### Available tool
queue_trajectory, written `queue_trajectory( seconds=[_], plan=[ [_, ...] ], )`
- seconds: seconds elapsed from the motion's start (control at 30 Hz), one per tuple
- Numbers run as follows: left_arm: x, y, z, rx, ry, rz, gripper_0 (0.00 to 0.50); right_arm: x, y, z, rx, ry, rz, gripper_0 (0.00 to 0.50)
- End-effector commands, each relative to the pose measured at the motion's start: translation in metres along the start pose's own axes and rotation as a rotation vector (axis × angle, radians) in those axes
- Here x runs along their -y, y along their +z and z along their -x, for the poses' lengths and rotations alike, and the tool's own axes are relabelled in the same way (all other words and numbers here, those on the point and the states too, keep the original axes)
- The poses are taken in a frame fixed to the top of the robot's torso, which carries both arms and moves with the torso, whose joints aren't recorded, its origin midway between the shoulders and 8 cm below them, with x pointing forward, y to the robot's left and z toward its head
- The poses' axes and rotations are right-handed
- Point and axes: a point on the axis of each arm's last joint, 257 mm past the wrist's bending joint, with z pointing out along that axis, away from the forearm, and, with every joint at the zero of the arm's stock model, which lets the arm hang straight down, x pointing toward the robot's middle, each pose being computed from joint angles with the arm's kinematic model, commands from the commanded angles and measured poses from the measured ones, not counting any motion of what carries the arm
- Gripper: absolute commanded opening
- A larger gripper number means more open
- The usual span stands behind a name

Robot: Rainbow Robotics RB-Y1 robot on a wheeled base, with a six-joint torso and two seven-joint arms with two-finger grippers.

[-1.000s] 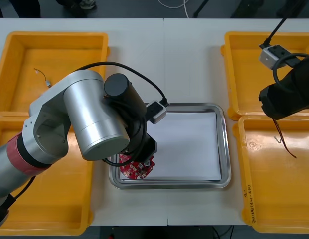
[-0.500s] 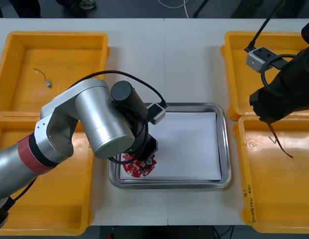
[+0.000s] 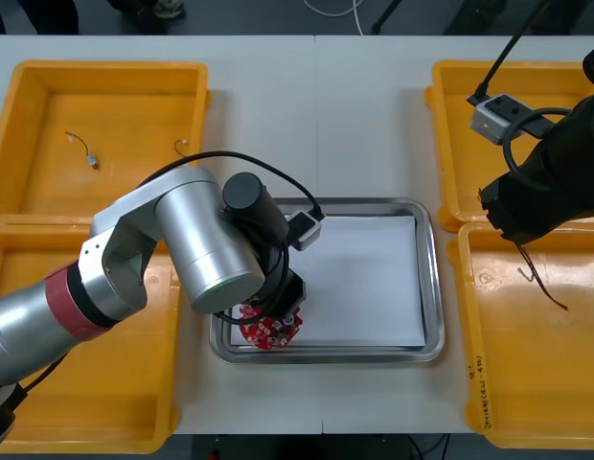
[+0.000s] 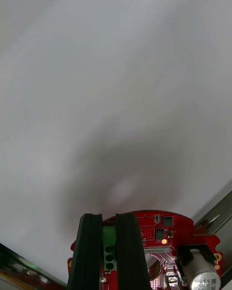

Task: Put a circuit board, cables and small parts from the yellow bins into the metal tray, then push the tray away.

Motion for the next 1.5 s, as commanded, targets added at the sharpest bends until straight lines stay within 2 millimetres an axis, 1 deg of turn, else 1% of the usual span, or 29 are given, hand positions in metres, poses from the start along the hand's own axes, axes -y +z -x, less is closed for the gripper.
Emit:
queue_trajectory(
  seconds=[0.03, 0.7, 0.8, 0.87, 0.9, 0.93, 0.97, 1.03, 1.07, 1.1, 1.13, 1.17, 1.5],
  plan=[
    [-0.009, -0.005, 0.007, 0.016, 0.043, 0.028, 0.0, 0.006, -0.015, 0.004, 0.016, -0.058, -0.044, 0.0],
    [-0.019, 0.002, 0.001, 0.013, 0.049, 0.036, 0.0, 0.006, -0.016, 0.004, 0.018, -0.057, -0.043, 0.0],
    [-0.018, 0.003, 0.001, 0.015, 0.046, 0.032, 0.005, 0.005, -0.015, 0.004, 0.017, -0.061, -0.042, 0.0],
    [-0.017, 0.004, 0.001, 0.016, 0.048, 0.032, 0.019, 0.005, -0.015, 0.004, 0.017, -0.061, -0.042, 0.0],
    [-0.018, 0.003, 0.001, 0.017, 0.045, 0.032, 0.042, 0.005, -0.015, 0.004, 0.017, -0.061, -0.042, 0.0],
    [-0.017, 0.004, 0.001, 0.017, 0.044, 0.031, 0.136, 0.005, -0.016, 0.004, 0.018, -0.061, -0.042, 0.0],
    [-0.017, 0.004, 0.001, 0.017, 0.044, 0.031, 0.163, 0.006, -0.015, 0.004, 0.016, -0.06, -0.042, 0.0],
    [-0.019, 0.004, 0.0, 0.017, 0.044, 0.034, 0.283, 0.005, -0.016, 0.004, 0.017, -0.06, -0.041, 0.0],
    [-0.019, 0.004, 0.0, 0.017, 0.044, 0.034, 0.362, 0.005, -0.015, 0.004, 0.015, -0.061, -0.04, 0.0],
    [-0.019, 0.004, 0.0, 0.017, 0.043, 0.034, 0.389, 0.005, -0.016, 0.004, 0.017, -0.061, -0.041, 0.0],
    [-0.018, 0.004, 0.0, 0.016, 0.043, 0.033, 0.458, 0.005, -0.015, 0.004, 0.015, -0.061, -0.039, 0.0],
    [-0.018, 0.004, -0.001, 0.015, 0.043, 0.033, 0.498, 0.005, -0.015, 0.004, 0.016, -0.06, -0.04, 0.0],
    [-0.018, 0.001, 0.002, 0.021, 0.04, 0.031, 0.5, 0.006, -0.015, 0.004, 0.016, -0.06, -0.042, 0.0]
  ],
)
